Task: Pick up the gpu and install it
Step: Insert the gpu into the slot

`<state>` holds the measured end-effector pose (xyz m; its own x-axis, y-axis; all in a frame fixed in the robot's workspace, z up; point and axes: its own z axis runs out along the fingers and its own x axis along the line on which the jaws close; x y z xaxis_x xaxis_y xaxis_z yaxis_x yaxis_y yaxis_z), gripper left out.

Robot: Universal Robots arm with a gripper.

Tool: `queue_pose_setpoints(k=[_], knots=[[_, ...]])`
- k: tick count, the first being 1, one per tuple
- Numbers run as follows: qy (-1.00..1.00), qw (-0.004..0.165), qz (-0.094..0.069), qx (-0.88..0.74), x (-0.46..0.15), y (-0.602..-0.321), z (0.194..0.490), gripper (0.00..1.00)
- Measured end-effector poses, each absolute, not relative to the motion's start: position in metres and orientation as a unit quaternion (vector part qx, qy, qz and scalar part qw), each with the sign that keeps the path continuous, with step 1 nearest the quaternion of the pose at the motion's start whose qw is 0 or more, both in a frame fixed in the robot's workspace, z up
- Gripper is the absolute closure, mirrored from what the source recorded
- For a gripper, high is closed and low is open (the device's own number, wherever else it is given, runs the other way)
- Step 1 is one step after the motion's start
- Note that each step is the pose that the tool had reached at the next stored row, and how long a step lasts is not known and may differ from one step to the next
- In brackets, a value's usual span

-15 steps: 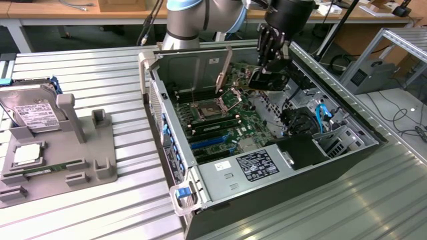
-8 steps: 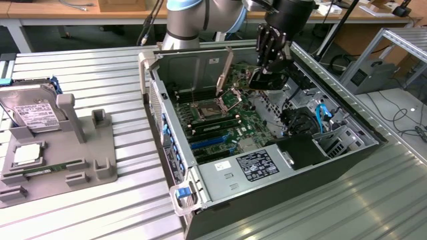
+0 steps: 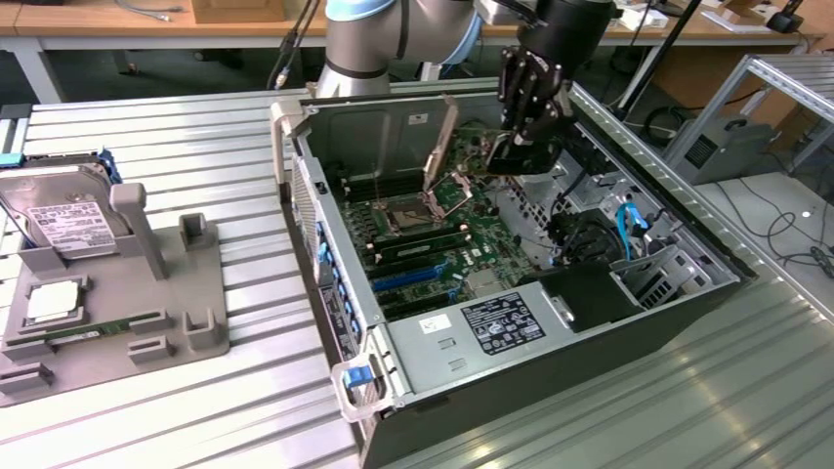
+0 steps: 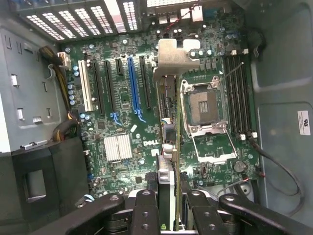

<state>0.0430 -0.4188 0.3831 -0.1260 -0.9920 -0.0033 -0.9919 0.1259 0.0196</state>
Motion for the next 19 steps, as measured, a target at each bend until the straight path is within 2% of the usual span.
queue_pose_setpoints(k=[19], knots=[[-0.688, 0.006, -0.008, 0.725, 0.043, -0.4188, 0.383, 0.73]])
